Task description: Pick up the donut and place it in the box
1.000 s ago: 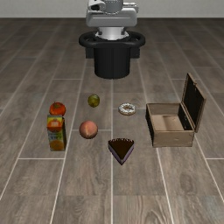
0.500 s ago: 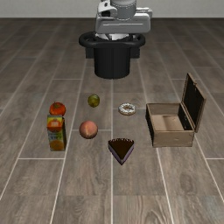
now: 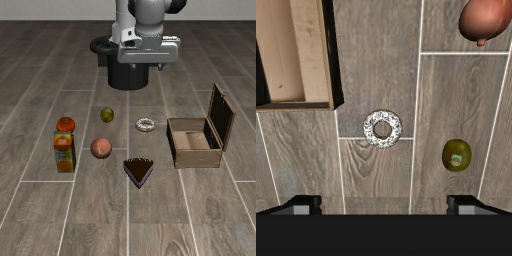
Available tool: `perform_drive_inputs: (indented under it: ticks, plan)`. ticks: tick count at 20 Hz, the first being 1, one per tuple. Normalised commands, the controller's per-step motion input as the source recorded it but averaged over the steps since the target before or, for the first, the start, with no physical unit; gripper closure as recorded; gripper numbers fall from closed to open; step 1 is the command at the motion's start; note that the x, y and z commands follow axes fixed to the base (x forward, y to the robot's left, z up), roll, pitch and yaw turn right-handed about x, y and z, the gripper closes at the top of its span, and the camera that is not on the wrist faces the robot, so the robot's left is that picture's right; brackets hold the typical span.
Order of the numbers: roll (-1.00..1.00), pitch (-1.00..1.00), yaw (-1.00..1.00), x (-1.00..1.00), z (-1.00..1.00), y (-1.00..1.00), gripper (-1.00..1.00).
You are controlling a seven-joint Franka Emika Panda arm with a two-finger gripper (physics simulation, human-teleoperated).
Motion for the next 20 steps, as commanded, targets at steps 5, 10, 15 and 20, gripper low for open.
perform_drive_inputs:
  ticks: [5,10,15,20]
  plan:
    - [0.00,0.00,0.00,0.00,-1.00,0.00,-1.00]
    - [0.00,0.00,0.00,0.00,-1.00,0.00,-1.00]
    - [0.00,0.00,0.00,0.00,-1.00,0.00,-1.00]
    - [0.00,0.00,0.00,-0.20,-0.60,0.00,1.00]
